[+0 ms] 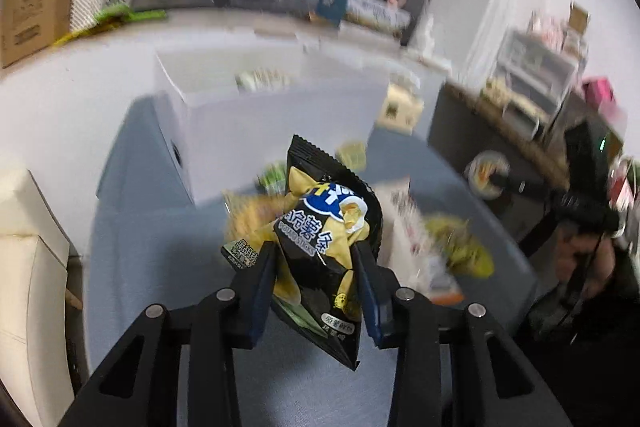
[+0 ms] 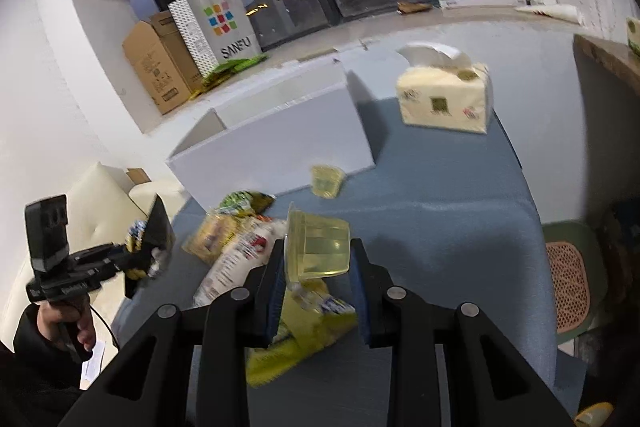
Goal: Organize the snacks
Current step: 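Carry both held snacks over the white box and open both grippers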
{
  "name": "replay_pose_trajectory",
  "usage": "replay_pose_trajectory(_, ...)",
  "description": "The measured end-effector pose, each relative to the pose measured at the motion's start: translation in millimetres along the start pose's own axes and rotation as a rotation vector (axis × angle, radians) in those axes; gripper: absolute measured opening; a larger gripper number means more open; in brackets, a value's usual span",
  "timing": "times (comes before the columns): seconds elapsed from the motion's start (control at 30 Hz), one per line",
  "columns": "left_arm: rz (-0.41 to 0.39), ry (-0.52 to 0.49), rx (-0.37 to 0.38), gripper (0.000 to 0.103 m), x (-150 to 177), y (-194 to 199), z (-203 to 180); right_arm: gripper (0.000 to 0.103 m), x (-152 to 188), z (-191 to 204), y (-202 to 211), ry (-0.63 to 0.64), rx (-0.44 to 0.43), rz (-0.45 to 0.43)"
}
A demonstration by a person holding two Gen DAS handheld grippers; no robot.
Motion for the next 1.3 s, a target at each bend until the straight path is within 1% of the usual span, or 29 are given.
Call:
replay_pose_trajectory(0.07,-0.052,-0.017,-0.004,0.042,-21,16,-1,0.032,-10,8,3,0.016,-0.015,-0.018)
replay_pose_trajectory(0.2,-0.134,-0.049,-0.007,0.042,-69,29,2,0.032,-44,33,5,0.06,-0.046,-0.06)
replay_pose_trajectory(0.27,-0.183,-0.065,-0.018,0.042,-95,34,5,0.032,-68,48,3,0.096,-0.046,-0.086)
replay_pose_trajectory(0.3,-0.21,-0.057,-0.015,0.042,-110,35,10,0.032,-77,53,1,0.11,-0.048,-0.099)
replay_pose_trajectory(0.4,-0.243,-0.057,-0.009,0.042,-143,29,20,0.032,-117,70,-11,0.138,-0.057,-0.128)
replay_pose_trajectory(0.5,-0.245,-0.062,-0.018,0.042,-171,14,34,0.032,-148,74,-34,0.123,-0.053,-0.102)
replay_pose_trajectory(0.63,-0.219,-0.039,-0.034,0.042,-198,-14,58,0.032,-189,73,-75,0.119,-0.009,-0.068)
replay_pose_trajectory(0.73,-0.182,-0.03,-0.053,0.042,-207,-39,73,0.032,-202,72,-105,0.088,-0.014,-0.014)
replay_pose_trajectory(0.8,-0.147,-0.033,-0.08,0.043,-209,-55,84,0.032,-204,72,-123,0.094,0.011,0.01)
replay_pose_trajectory(0.83,-0.138,-0.032,-0.095,0.047,-210,-60,89,0.033,-204,72,-133,0.095,0.017,0.023)
replay_pose_trajectory(0.87,-0.126,-0.025,-0.111,0.055,-210,-64,94,0.047,-204,71,-142,0.082,0.03,0.043)
replay_pose_trajectory(0.9,-0.096,-0.003,-0.141,0.084,-208,-70,102,0.066,-203,69,-149,0.074,0.059,0.061)
replay_pose_trajectory(0.93,-0.093,0.02,-0.162,0.103,-207,-71,107,0.103,-202,66,-154,0.073,0.087,0.075)
replay_pose_trajectory(0.97,-0.108,0.033,-0.163,0.103,-207,-71,110,0.103,-203,63,-155,0.065,0.109,0.069)
replay_pose_trajectory(1.0,-0.116,0.04,-0.148,0.103,-206,-71,110,0.103,-204,61,-153,0.055,0.12,0.044)
replay_pose_trajectory(1.03,-0.11,0.042,-0.147,0.103,-204,-72,111,0.103,-205,60,-150,0.058,0.126,0.027)
replay_pose_trajectory(1.13,-0.092,0.035,-0.165,0.103,-197,-76,112,0.103,-203,60,-145,0.079,0.126,0.027)
replay_pose_trajectory(1.2,-0.094,0.028,-0.169,0.103,-194,-76,109,0.103,-202,56,-139,0.07,0.145,0.017)
replay_pose_trajectory(1.23,-0.097,0.03,-0.165,0.103,-192,-75,108,0.103,-203,54,-133,0.054,0.145,-0.003)
replay_pose_trajectory(1.3,-0.095,0.035,-0.154,0.103,-187,-71,104,0.103,-202,52,-125,0.043,0.125,-0.015)
Point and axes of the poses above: each gripper's, at about its wrist camera, not at the fingertips, and y roughly against the way its jaws point, z to its left, x to its underside, the point moved 10 cm from there along -y, roughly the way its jaws point, and after that the axes turned 15 degrees about x, right-handed, at the moved point
